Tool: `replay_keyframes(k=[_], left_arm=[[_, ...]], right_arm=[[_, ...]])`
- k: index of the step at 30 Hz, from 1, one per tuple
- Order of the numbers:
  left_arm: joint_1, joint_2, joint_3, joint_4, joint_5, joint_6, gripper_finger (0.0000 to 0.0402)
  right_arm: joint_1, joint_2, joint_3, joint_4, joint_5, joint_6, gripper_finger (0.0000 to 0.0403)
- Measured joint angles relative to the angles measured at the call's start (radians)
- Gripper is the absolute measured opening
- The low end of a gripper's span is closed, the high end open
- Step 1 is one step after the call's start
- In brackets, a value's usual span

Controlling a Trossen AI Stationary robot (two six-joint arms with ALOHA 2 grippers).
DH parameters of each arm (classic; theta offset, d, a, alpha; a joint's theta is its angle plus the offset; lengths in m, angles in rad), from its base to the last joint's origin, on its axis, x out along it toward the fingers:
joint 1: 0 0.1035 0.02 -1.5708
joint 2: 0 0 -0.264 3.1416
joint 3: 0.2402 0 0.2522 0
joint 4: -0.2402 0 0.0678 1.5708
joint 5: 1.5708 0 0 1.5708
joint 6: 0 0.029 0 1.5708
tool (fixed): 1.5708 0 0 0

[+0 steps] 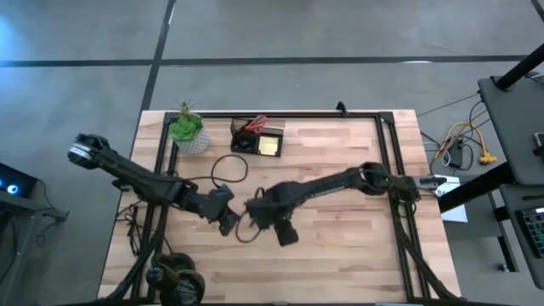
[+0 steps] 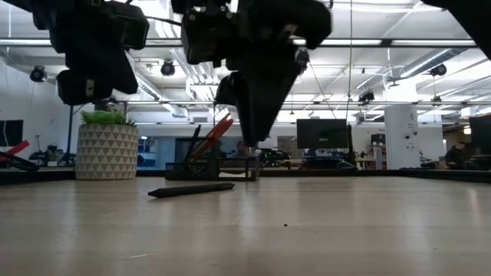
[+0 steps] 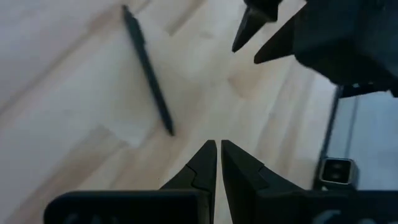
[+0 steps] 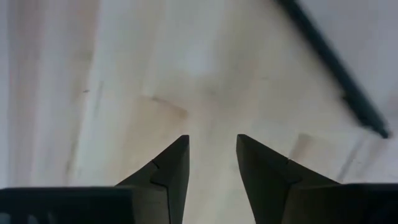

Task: Pick and place office supplies into organizer
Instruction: Put the pen into the top left section of the black desk organizer

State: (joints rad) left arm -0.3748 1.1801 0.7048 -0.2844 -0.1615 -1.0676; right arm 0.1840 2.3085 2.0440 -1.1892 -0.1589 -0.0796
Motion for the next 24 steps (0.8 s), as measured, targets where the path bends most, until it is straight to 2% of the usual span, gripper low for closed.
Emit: replay_keyframes(k=[6, 11, 15, 19, 21, 24], left_arm=[[-0.031, 0.079, 0.0, 0.187, -0.001, -0.029, 0.0008], [-0.034, 0.179, 0.0, 0.401, -0.001, -0.051, 0.0008], [-0.034, 0.278, 0.012, 0.518, -0.001, -0.105, 0.0008], [-0.034, 0.362, 0.058, 0.487, 0.0, -0.175, 0.0008], [-0.031, 0.391, 0.087, 0.382, 0.0, -0.222, 0.0008], [-0.03, 0.422, 0.159, 0.129, 0.0, -0.237, 0.0008]], right_arm=[[0.089, -0.001, -0.032, 0.018, 0.001, 0.032, 0.0126], [0.156, -0.034, -0.121, 0.021, 0.006, 0.095, 0.0125], [0.232, -0.113, -0.25, 0.064, 0.099, 0.165, 0.0129], [0.275, -0.23, -0.422, 0.165, 0.14, 0.264, 0.0133], [0.275, -0.297, -0.519, 0.232, 0.161, 0.333, 0.0134], [0.263, -0.398, -0.651, 0.327, 0.199, 0.448, 0.0134]])
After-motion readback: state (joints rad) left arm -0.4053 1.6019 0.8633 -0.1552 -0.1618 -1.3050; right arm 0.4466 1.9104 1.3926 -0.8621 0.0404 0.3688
